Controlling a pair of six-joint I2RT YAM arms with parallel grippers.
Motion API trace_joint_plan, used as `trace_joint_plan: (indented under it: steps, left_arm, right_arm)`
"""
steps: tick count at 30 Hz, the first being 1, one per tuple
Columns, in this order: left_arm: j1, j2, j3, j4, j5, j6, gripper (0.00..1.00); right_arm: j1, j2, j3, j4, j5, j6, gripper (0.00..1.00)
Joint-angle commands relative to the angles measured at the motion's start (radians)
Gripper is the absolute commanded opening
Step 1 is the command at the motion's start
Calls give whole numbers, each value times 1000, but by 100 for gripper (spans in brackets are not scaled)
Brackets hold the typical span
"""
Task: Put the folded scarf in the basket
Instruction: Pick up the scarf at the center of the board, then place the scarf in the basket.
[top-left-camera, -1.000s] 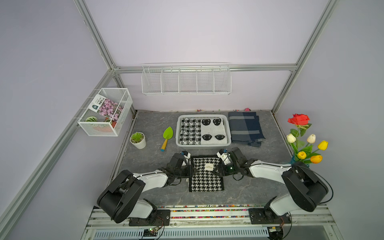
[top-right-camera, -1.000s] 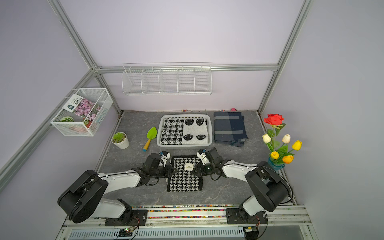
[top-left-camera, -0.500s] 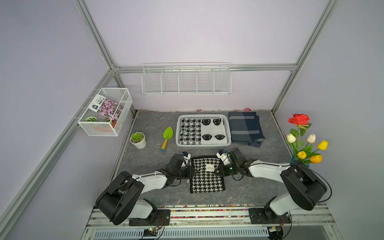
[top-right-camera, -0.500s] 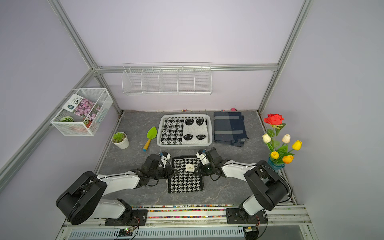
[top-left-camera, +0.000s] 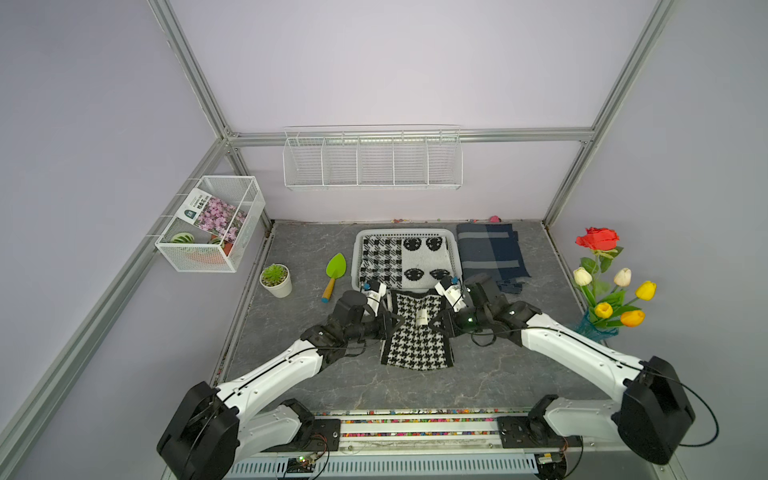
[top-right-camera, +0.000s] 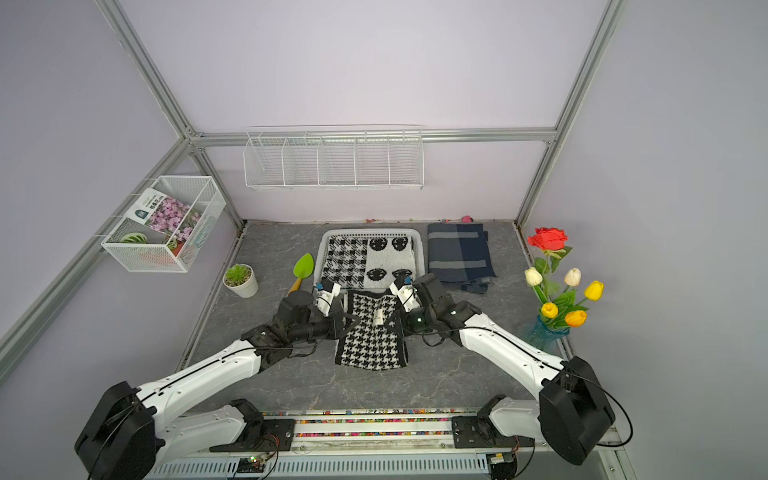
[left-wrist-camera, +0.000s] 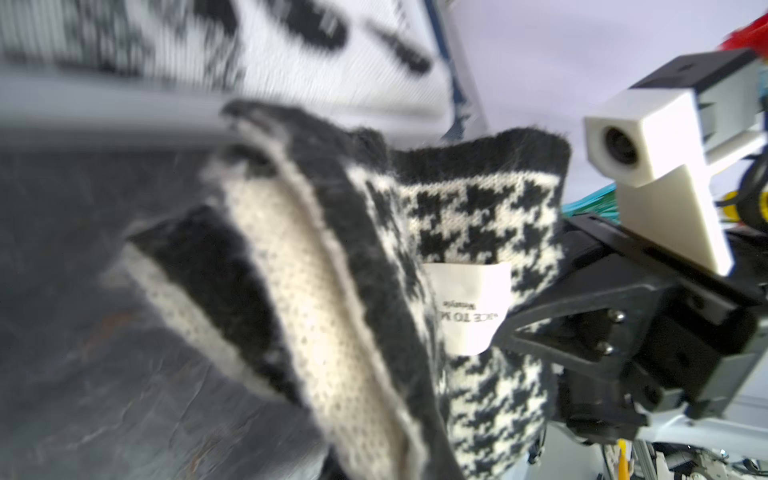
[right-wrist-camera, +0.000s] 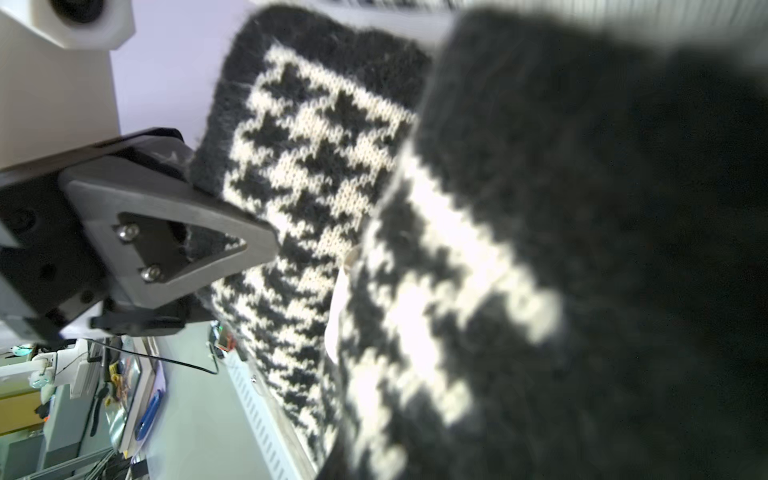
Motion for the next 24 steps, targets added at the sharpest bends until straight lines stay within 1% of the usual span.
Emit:
trace_joint_plan:
  steps: [1, 5, 9, 12, 16, 20, 22, 24]
  left_arm:
    - [-6, -12, 110, -71, -34, 11, 0]
    - [23, 24, 246, -103, -56, 30, 0]
    - [114, 86, 377, -133, -26, 38, 0]
    - [175, 149, 472, -150, -30, 62, 0]
    - [233, 282, 572, -114, 16, 54, 0]
    - [257, 441, 660, -95, 23, 56, 0]
    - [269, 531, 711, -97, 35, 76, 0]
    - [280, 598, 734, -71, 40, 83, 0]
  right_arm:
    - [2, 0, 106, -102, 4, -29, 0]
    - [-24, 57, 260, -128, 0, -46, 0]
    - [-55, 151, 423, -134, -5, -54, 0]
    - [-81, 260, 560, -157, -26, -66, 0]
    - [-123, 428, 727, -200, -74, -88, 0]
    - [-163, 581, 836, -182, -122, -66, 0]
    - [-180, 659, 890, -174, -123, -65, 0]
    - [-191, 727, 929, -162, -115, -78, 0]
